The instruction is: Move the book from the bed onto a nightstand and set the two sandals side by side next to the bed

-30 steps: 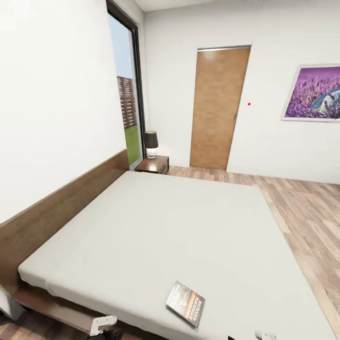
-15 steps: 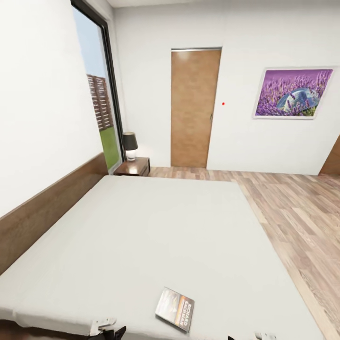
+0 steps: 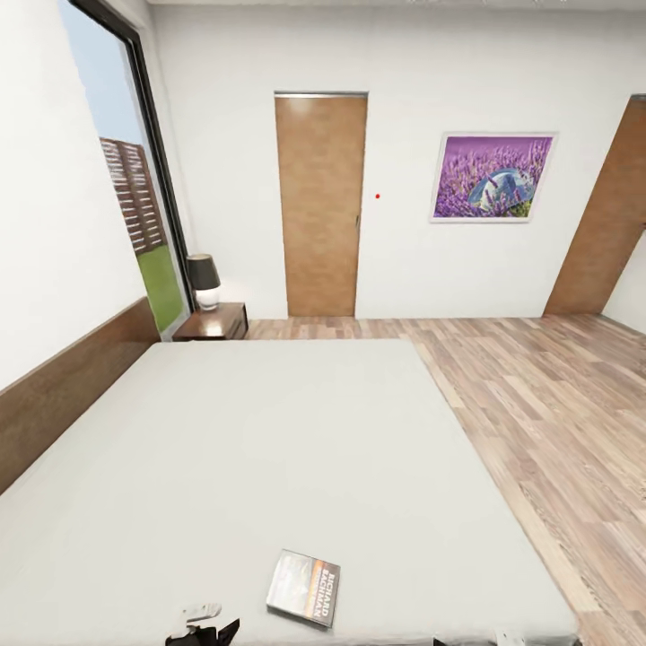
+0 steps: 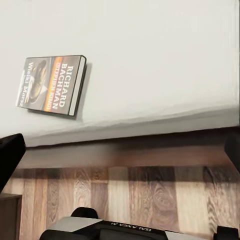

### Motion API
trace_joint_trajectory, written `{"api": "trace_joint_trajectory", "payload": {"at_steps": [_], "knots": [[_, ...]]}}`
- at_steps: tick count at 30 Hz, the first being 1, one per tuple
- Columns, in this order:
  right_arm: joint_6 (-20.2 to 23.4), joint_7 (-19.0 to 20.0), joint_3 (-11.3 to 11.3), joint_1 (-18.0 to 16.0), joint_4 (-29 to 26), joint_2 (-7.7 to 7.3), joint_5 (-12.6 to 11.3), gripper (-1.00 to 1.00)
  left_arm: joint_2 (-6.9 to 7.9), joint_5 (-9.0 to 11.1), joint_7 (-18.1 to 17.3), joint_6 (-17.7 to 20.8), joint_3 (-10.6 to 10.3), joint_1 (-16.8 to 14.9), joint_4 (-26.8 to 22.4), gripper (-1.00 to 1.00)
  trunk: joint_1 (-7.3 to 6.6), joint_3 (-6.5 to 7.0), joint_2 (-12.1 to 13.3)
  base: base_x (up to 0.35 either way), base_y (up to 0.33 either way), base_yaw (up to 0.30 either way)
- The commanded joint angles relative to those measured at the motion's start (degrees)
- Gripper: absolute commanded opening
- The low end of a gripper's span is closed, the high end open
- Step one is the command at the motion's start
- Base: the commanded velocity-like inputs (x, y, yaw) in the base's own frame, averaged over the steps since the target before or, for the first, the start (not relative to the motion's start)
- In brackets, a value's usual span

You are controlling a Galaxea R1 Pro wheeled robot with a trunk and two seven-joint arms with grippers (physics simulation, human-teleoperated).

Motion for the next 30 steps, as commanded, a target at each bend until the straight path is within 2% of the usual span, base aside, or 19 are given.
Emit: {"api": "trace_joint_trajectory", "payload": {"at_steps": [1, 13, 25, 30], "knots": [[-0.02, 0.3, -0.13, -0.08, 0.11, 0.01, -0.24, 1.0, 0.03, -0.6, -0.12, -0.29, 0.48, -0.04, 0.05, 1.0, 0.03, -0.13, -0.12, 0.0, 0.0, -0.3], [-0.02, 0.35, -0.06, -0.08, 0.11, 0.01, -0.24, 1.0, 0.03, -0.6, -0.12, -0.29, 0.48, -0.04, 0.05, 1.0, 0.03, -0.13, -0.12, 0.0, 0.0, -0.245], [-0.02, 0.53, -0.04, -0.08, 0.05, 0.01, -0.25, 1.0, 0.09, -0.6, -0.12, -0.29, 0.55, -0.04, 0.05, 1.0, 0.03, -0.13, -0.12, 0.0, 0.0, -0.007], [-0.02, 0.5, -0.04, -0.08, -0.03, 0.01, -0.24, 1.0, 0.11, -0.6, -0.12, -0.32, 0.57, -0.04, -0.01, 1.0, 0.03, -0.13, -0.12, 0.0, 0.0, 0.198]]}}
